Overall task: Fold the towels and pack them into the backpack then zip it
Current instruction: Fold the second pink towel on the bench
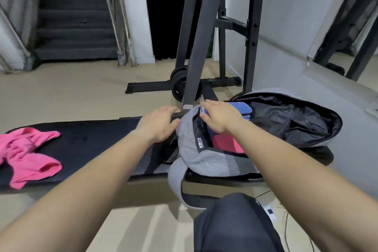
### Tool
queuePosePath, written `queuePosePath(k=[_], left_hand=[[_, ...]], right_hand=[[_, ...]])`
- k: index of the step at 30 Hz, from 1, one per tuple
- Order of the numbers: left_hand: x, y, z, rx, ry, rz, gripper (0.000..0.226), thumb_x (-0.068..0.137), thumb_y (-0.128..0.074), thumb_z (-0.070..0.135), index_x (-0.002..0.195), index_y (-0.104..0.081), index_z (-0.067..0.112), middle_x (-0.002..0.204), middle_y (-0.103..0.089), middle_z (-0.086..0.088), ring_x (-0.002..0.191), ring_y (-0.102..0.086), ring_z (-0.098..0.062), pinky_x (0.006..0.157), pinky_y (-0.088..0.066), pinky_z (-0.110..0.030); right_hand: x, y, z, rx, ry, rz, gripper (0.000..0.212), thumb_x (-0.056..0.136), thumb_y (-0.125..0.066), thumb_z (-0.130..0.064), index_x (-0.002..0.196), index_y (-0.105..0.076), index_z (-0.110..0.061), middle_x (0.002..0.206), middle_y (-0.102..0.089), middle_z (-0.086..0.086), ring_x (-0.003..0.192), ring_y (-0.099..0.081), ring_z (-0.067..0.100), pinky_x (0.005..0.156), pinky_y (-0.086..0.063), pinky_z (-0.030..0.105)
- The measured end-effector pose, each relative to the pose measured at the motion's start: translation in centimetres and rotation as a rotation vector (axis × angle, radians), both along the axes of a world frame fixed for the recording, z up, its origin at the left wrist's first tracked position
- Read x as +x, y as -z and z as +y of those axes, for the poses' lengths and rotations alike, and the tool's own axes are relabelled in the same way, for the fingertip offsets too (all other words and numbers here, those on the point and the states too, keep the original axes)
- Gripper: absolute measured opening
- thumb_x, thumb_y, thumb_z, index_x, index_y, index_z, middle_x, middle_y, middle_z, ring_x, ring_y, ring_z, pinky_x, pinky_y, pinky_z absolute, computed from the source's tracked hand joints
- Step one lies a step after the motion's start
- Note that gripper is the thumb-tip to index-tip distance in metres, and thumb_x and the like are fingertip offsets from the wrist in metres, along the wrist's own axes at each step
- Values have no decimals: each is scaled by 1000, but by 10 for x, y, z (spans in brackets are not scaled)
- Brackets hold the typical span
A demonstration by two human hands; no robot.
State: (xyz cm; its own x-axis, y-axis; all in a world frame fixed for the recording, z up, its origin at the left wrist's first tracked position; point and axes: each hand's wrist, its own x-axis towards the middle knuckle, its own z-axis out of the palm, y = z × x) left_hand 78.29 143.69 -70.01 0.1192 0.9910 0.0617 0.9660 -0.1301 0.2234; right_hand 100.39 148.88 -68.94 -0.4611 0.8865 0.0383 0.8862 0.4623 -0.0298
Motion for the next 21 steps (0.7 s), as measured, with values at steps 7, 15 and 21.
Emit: queuePosePath(k=[7, 15, 21], left_hand=[[-116, 2, -81, -49, -238, 15, 51, 101, -43, 44, 148, -41, 24, 151, -42, 1, 135, -45, -24, 106, -43, -43], [-247, 27, -160, -52, -503, -15, 49, 97, -48, 38, 144, -47, 22, 149, -43, -2, 132, -47, -26, 103, -44, -43], [-312, 55, -185, 17, -713, -60, 47, 99, -43, 36, 144, -45, 22, 146, -44, -8, 133, -42, -33, 104, -42, -46]], right_hand=[[-142, 1, -49, -71, -182, 14, 52, 104, -37, -44, 150, -39, -19, 151, -45, 6, 133, -46, 32, 104, -43, 48], [-293, 25, -97, -133, -402, 22, 57, 104, -37, -45, 156, -30, -22, 159, -34, 4, 139, -40, 30, 110, -38, 45], [-376, 49, -115, -204, -485, 25, 59, 104, -39, -42, 157, -26, -20, 161, -31, 5, 141, -36, 31, 111, -37, 46]])
